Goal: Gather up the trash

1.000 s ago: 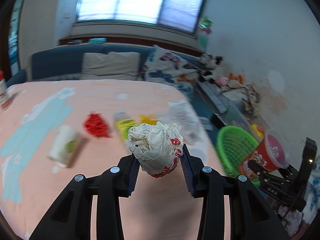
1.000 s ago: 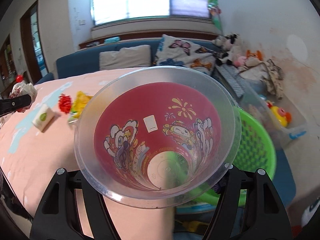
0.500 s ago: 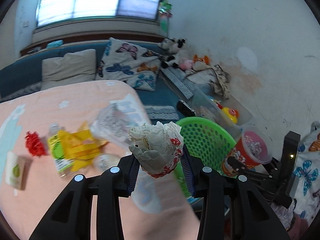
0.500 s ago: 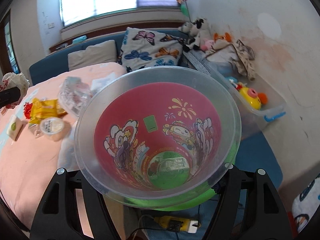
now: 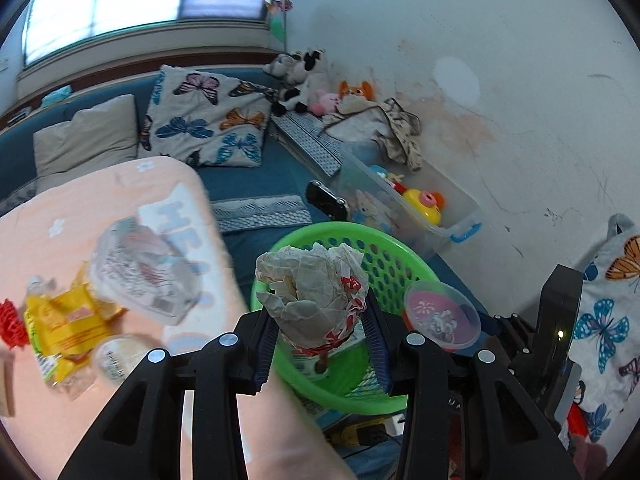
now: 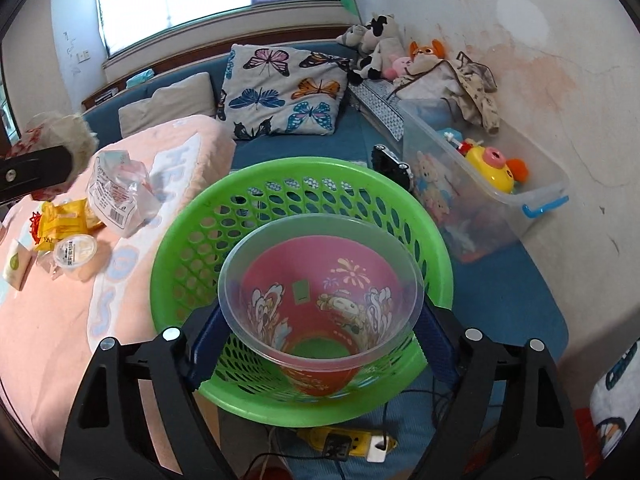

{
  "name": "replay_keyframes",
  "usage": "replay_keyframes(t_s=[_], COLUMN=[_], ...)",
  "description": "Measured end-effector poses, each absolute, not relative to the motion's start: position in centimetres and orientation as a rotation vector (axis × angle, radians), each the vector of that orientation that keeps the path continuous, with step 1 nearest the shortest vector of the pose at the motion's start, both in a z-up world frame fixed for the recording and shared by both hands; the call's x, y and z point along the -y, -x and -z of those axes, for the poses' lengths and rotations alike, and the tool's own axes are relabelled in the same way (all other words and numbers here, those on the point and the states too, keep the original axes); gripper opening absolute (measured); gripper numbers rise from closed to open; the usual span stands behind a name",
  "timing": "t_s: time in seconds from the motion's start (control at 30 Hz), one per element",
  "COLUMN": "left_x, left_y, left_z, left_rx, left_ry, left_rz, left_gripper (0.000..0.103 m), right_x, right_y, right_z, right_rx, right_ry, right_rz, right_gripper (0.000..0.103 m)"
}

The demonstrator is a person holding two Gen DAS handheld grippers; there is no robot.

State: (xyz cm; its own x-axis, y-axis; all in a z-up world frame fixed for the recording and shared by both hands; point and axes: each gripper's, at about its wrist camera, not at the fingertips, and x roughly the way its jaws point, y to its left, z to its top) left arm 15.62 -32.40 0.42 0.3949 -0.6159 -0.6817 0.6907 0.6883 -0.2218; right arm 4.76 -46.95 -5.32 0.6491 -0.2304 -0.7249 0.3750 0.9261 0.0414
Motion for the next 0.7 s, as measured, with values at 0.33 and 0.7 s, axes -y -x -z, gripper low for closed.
replay_keyframes(t_s=[0.33, 0.7], left_x=[36.3, 38.2], left_y=[-15.4, -15.4], left_z=[1.2, 3.0], left_rx=[-0.855, -0.887], left_ry=[-0.143, -0.168], left_rz=[0.876, 0.886], left_gripper=[0.043, 0.051], right_x=[47.9, 48.7], right_y=[-3.3, -1.5], right_z=[5.0, 4.7], right_rx=[-0.773, -0.75], right_ry=[-0.196, -0.206], right_rz=[0.352, 0.367], right_gripper=[0.09, 0.09])
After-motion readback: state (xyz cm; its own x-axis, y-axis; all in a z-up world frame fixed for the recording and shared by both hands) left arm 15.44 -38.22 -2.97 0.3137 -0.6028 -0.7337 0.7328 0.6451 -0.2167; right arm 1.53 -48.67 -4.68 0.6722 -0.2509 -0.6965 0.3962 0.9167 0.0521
